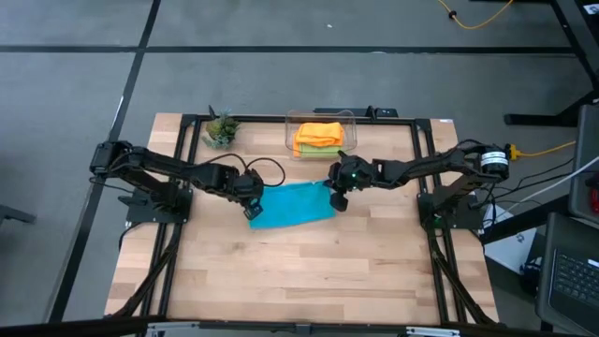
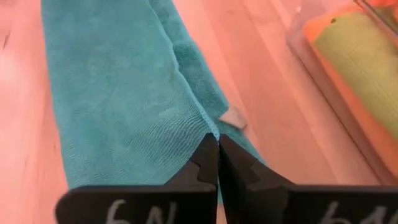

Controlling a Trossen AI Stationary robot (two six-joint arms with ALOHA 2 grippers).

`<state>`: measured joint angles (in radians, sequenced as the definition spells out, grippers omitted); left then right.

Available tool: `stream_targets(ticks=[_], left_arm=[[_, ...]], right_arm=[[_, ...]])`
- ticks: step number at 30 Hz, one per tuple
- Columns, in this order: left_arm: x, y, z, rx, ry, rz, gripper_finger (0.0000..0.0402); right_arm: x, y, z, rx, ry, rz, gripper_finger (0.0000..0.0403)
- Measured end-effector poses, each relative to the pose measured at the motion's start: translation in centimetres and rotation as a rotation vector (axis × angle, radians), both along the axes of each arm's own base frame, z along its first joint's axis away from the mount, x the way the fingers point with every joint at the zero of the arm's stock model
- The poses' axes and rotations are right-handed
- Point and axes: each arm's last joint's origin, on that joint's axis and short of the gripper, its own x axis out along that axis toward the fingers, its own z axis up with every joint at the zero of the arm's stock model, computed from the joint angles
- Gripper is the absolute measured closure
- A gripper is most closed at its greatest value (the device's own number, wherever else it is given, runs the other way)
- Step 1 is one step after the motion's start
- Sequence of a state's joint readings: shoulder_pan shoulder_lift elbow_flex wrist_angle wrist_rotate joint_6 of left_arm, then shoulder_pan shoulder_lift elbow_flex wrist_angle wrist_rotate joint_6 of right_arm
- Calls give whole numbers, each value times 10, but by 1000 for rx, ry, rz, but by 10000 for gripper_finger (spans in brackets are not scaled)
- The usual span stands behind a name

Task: Fold microfiber towels
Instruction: Fold the blue microfiber cloth

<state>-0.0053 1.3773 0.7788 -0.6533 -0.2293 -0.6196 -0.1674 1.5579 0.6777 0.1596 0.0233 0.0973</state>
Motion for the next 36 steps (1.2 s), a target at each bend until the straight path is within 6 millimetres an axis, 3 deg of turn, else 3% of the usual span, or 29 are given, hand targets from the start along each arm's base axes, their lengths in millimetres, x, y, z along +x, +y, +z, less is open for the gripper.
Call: stream_targets(ticks=[14, 18, 23, 28, 36], left_arm=[[0, 8, 6, 101, 32, 25, 401], [4, 15, -2, 116, 62, 26, 401], [9, 18, -20, 117, 106, 23, 389], [9, 18, -23, 126, 121, 47, 358], [3, 17, 4, 107, 105, 116, 303]], right_arm=[[-9, -3, 3, -104, 79, -132, 403], [-9, -4, 0, -101, 87, -170, 398], [-7, -4, -8, -87, 108, -181, 366], [-7, -4, -8, -101, 111, -167, 329], [-6, -4, -5, -104, 93, -166, 279]])
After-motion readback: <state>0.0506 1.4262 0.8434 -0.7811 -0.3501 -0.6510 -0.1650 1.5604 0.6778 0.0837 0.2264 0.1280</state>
